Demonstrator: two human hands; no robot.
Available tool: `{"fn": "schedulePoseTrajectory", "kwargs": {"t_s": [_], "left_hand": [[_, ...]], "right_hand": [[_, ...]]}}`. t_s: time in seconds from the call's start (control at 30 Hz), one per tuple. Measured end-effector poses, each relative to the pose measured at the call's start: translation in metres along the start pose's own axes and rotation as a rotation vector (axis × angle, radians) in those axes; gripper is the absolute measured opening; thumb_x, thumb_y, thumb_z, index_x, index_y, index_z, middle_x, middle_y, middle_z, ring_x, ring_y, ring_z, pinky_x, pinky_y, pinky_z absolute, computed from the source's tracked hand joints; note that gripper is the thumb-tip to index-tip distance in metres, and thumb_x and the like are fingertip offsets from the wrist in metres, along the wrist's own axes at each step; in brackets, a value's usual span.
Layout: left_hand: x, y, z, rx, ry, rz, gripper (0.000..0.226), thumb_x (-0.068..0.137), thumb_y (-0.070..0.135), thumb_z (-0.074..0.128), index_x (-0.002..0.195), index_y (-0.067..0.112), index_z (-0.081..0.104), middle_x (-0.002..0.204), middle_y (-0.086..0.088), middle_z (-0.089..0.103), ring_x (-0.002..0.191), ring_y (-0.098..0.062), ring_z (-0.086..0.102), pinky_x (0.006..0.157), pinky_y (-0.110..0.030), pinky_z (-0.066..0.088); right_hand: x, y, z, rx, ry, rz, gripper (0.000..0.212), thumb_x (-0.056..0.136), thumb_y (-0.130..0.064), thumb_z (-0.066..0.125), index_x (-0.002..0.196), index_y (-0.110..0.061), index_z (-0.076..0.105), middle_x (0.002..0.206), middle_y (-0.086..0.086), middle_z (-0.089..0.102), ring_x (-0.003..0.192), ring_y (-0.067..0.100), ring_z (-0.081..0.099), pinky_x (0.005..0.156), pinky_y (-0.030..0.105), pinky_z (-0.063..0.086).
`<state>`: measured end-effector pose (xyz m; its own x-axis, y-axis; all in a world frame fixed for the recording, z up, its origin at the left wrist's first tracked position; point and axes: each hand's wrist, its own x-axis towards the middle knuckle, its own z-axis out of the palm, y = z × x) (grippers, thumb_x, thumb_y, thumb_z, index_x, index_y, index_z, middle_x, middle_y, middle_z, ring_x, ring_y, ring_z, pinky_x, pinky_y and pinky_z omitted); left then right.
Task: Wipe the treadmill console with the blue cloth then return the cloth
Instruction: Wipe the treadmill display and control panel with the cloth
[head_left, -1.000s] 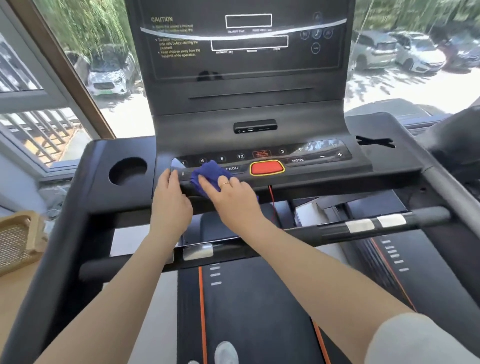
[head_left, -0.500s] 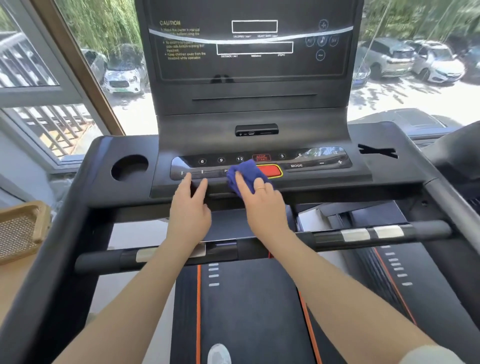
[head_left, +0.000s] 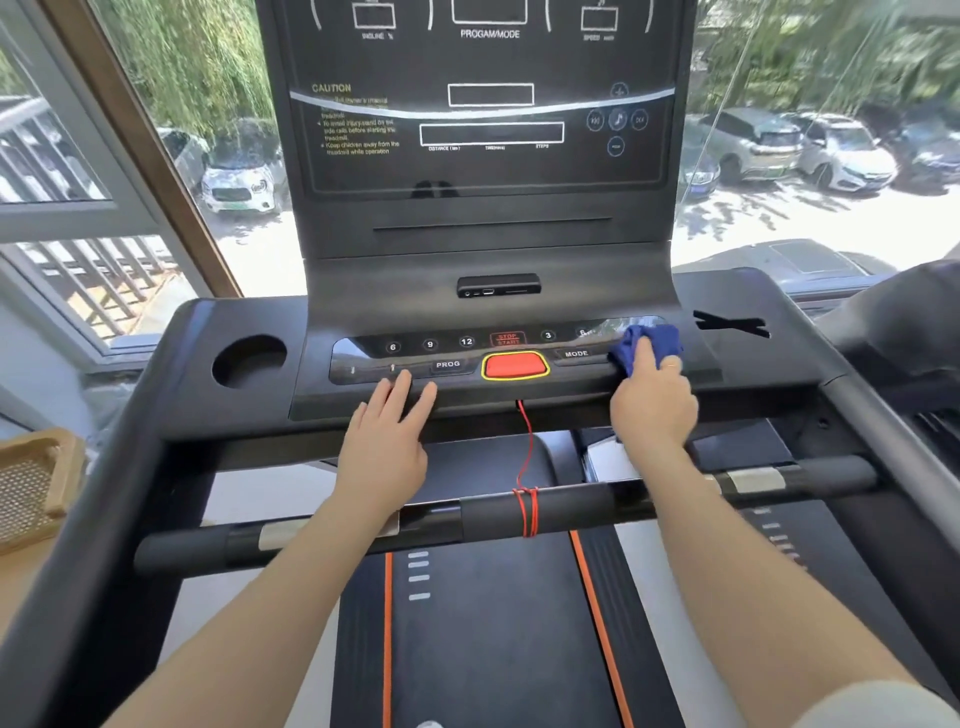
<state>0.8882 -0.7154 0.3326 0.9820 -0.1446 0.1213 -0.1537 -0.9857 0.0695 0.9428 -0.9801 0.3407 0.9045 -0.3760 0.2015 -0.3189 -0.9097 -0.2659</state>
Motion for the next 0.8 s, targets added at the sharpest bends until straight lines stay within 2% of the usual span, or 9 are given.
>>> {"fn": "schedulePoseTrajectory", "kwargs": {"t_s": [0.1,0.2,0.3,0.37,0.47,0.57,0.67,0.73,0.8], "left_hand": [[-0.002,0.002,0.001,0.044,-0.04,-0.006,0.071,0.089,0.009,0.041,0.148,0.02,0.002,0.156,-0.009,-0.004,0.142,-0.029,-0.001,0.114,-0.04,0.01],[0.0,0.005,-0.004,0.032,-0.081,-0.043,0.069,0.09,0.006,0.04,0.148,0.018,0.004,0.156,-0.011,-0.002,0.142,-0.031,0.0,0.114,-0.042,0.01],[0.003,0.02,-0.018,-0.087,-0.099,-0.086,0.059,0.09,0.006,0.038,0.145,0.011,0.016,0.153,-0.013,0.015,0.139,-0.031,0.013,0.111,-0.042,0.017],[0.003,0.04,-0.035,-0.38,-0.026,-0.096,0.052,0.091,0.004,0.039,0.142,0.007,0.024,0.148,-0.015,0.028,0.134,-0.03,0.025,0.107,-0.039,0.022],[-0.003,0.081,-0.066,-0.764,0.037,-0.046,0.048,0.097,0.017,0.039,0.143,0.012,0.027,0.148,-0.001,0.033,0.135,-0.016,0.03,0.108,-0.027,0.021],[-0.014,0.131,-0.083,-1.142,-0.082,-0.072,0.028,0.096,0.033,0.042,0.121,0.029,0.052,0.126,0.006,0.055,0.114,-0.012,0.053,0.105,-0.032,0.035],[-0.041,0.189,-0.094,-1.33,-0.311,-0.053,0.016,0.095,0.032,0.042,0.093,0.031,0.057,0.098,0.004,0.066,0.076,-0.014,0.064,0.082,-0.034,0.05],[-0.065,0.226,-0.097,-1.349,-0.359,0.094,0.008,0.092,0.023,0.051,0.095,0.026,0.058,0.088,0.004,0.064,0.063,-0.008,0.061,0.063,-0.025,0.052],[-0.085,0.258,-0.098,-1.397,-0.383,0.232,0.022,0.086,0.016,0.062,0.107,0.023,0.055,0.09,0.005,0.063,0.064,-0.002,0.061,0.056,-0.019,0.049]], "right_hand": [[-0.028,-0.028,0.004,-0.016,-0.083,-0.121,0.064,0.092,-0.013,0.045,0.149,-0.018,0.016,0.127,0.015,0.041,0.105,0.033,0.051,0.081,0.039,0.043],[-0.047,-0.051,0.007,-0.015,-0.184,-0.313,0.067,0.094,-0.014,0.044,0.15,-0.021,0.009,0.128,0.012,0.04,0.106,0.032,0.052,0.08,0.037,0.044],[-0.051,-0.047,-0.011,0.34,-0.504,-0.485,0.052,0.096,-0.011,0.039,0.146,-0.025,0.029,0.128,0.011,0.05,0.111,0.031,0.052,0.087,0.032,0.04],[-0.061,-0.024,-0.036,0.709,-0.6,-0.407,0.043,0.096,-0.006,0.04,0.134,-0.024,0.048,0.123,0.003,0.058,0.111,0.02,0.053,0.091,0.027,0.04],[-0.091,0.022,-0.075,1.142,-0.53,-0.206,0.035,0.094,0.0,0.042,0.111,-0.027,0.057,0.106,-0.004,0.063,0.1,0.012,0.057,0.09,0.025,0.043],[-0.118,0.064,-0.109,1.471,-0.535,-0.04,0.033,0.092,0.005,0.041,0.099,-0.021,0.06,0.098,0.0,0.063,0.092,0.012,0.058,0.088,0.026,0.044],[-0.138,0.103,-0.138,1.587,-0.494,0.004,0.023,0.083,-0.004,0.052,0.1,-0.016,0.061,0.099,0.006,0.064,0.091,0.016,0.06,0.086,0.029,0.047],[-0.151,0.128,-0.155,1.617,-0.428,0.024,0.023,0.081,-0.008,0.053,0.102,-0.016,0.061,0.097,0.005,0.066,0.089,0.017,0.064,0.083,0.031,0.05],[-0.163,0.156,-0.174,1.587,-0.327,0.054,0.02,0.085,-0.01,0.054,0.101,-0.017,0.061,0.096,0.006,0.067,0.087,0.018,0.064,0.081,0.034,0.052]]}}
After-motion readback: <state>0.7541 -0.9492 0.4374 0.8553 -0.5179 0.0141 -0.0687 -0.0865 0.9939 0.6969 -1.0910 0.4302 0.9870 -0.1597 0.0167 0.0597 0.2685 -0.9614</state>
